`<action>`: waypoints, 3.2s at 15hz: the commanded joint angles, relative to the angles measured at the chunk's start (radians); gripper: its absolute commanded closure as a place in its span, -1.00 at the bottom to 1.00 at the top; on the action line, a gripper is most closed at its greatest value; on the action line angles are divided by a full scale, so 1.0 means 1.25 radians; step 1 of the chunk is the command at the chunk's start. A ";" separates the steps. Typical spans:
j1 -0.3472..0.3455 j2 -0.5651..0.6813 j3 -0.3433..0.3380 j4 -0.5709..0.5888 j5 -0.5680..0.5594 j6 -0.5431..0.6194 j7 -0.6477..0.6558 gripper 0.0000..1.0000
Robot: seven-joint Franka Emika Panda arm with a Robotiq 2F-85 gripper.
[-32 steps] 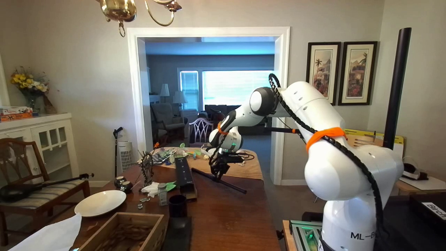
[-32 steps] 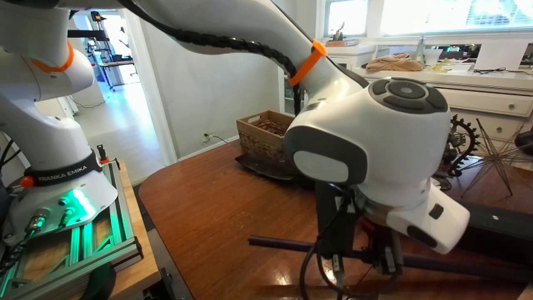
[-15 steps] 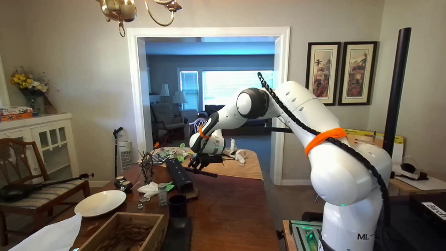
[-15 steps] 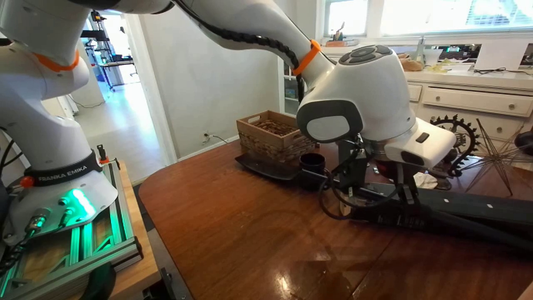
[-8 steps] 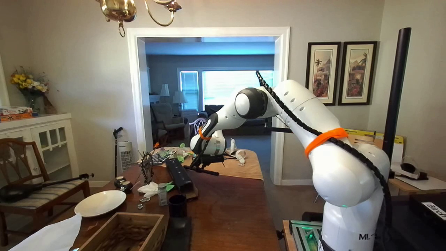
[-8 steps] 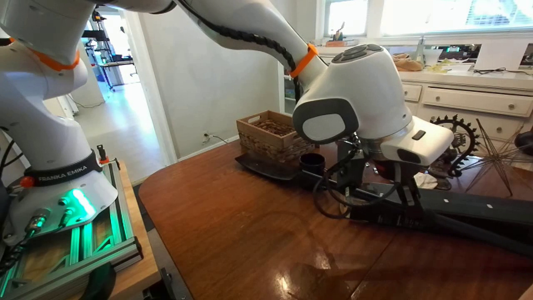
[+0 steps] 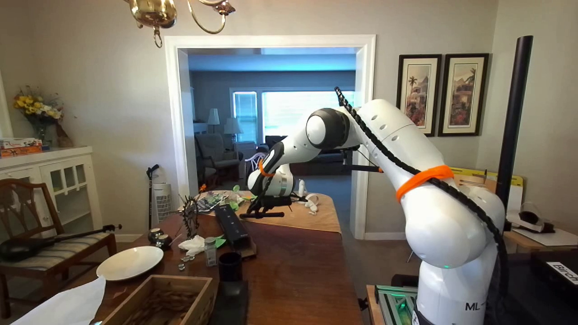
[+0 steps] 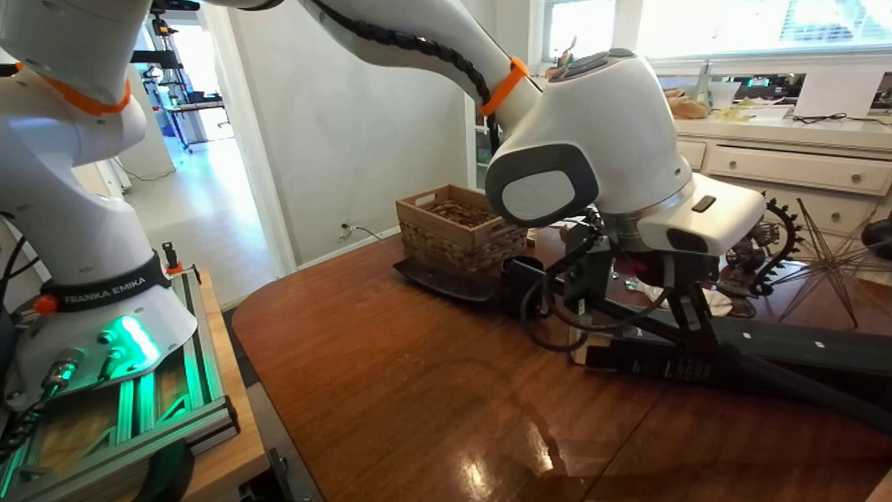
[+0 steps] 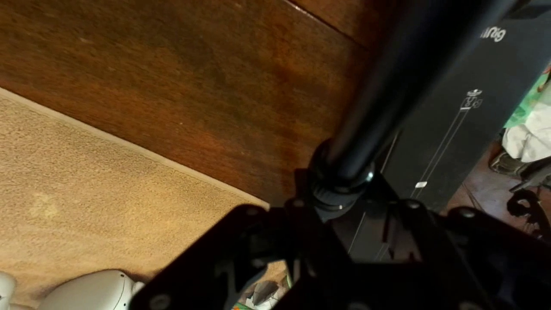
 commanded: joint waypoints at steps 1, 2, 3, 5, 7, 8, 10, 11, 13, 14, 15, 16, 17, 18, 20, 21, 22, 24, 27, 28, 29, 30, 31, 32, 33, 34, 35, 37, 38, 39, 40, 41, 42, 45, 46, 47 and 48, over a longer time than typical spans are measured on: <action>0.011 -0.014 -0.003 -0.027 -0.011 0.044 0.010 0.80; 0.009 -0.017 -0.001 -0.030 -0.011 0.052 0.010 0.80; 0.007 -0.018 0.002 -0.034 -0.009 0.061 0.009 0.80; 0.000 -0.020 0.011 -0.046 -0.005 0.086 0.009 0.80; -0.004 -0.016 0.017 -0.060 -0.006 0.122 0.008 0.80; -0.005 -0.015 0.018 -0.067 -0.007 0.146 0.012 0.80; -0.013 -0.014 0.027 -0.084 -0.011 0.192 0.012 0.80; -0.019 -0.015 0.035 -0.091 -0.015 0.213 0.012 0.80; -0.025 -0.014 0.046 -0.105 0.008 0.257 -0.010 0.80; -0.028 -0.014 0.051 -0.111 0.005 0.273 -0.009 0.80; -0.032 -0.014 0.056 -0.117 0.003 0.288 -0.010 0.80; -0.037 -0.014 0.062 -0.120 0.001 0.303 -0.010 0.80; -0.042 -0.013 0.070 -0.122 -0.002 0.315 -0.011 0.80; -0.046 -0.011 0.077 -0.121 -0.006 0.325 -0.013 0.80; -0.051 -0.006 0.088 -0.117 -0.012 0.341 -0.018 0.80; -0.051 -0.003 0.093 -0.115 -0.016 0.344 -0.023 0.80; -0.052 0.001 0.097 -0.112 -0.018 0.349 -0.028 0.80; -0.051 0.008 0.105 -0.109 -0.023 0.356 -0.039 0.80; -0.049 0.018 0.113 -0.105 -0.026 0.371 -0.055 0.80; -0.049 0.022 0.116 -0.103 -0.027 0.378 -0.062 0.80; -0.052 0.025 0.120 -0.102 -0.028 0.386 -0.068 0.80; -0.052 0.026 0.122 -0.103 -0.028 0.395 -0.071 0.80; -0.052 0.027 0.125 -0.103 -0.029 0.402 -0.077 0.80; -0.054 0.028 0.129 -0.102 -0.030 0.409 -0.080 0.80; -0.052 0.029 0.128 -0.100 -0.029 0.414 -0.081 0.80; -0.053 0.032 0.130 -0.098 -0.031 0.419 -0.083 0.80; -0.053 0.035 0.131 -0.094 -0.032 0.421 -0.087 0.80; -0.054 0.040 0.134 -0.085 -0.035 0.412 -0.093 0.80; -0.053 0.046 0.133 -0.079 -0.036 0.409 -0.093 0.80; -0.053 0.050 0.134 -0.074 -0.037 0.406 -0.094 0.80; -0.052 0.057 0.133 -0.066 -0.038 0.406 -0.094 0.80; -0.050 0.063 0.133 -0.057 -0.039 0.408 -0.094 0.80; -0.050 0.071 0.133 -0.049 -0.041 0.409 -0.095 0.80; -0.047 0.097 0.133 -0.017 -0.044 0.413 -0.098 0.80; -0.046 0.106 0.133 -0.006 -0.045 0.417 -0.097 0.80; -0.045 0.117 0.134 0.007 -0.045 0.418 -0.096 0.80; -0.042 0.125 0.132 0.017 -0.044 0.418 -0.096 0.80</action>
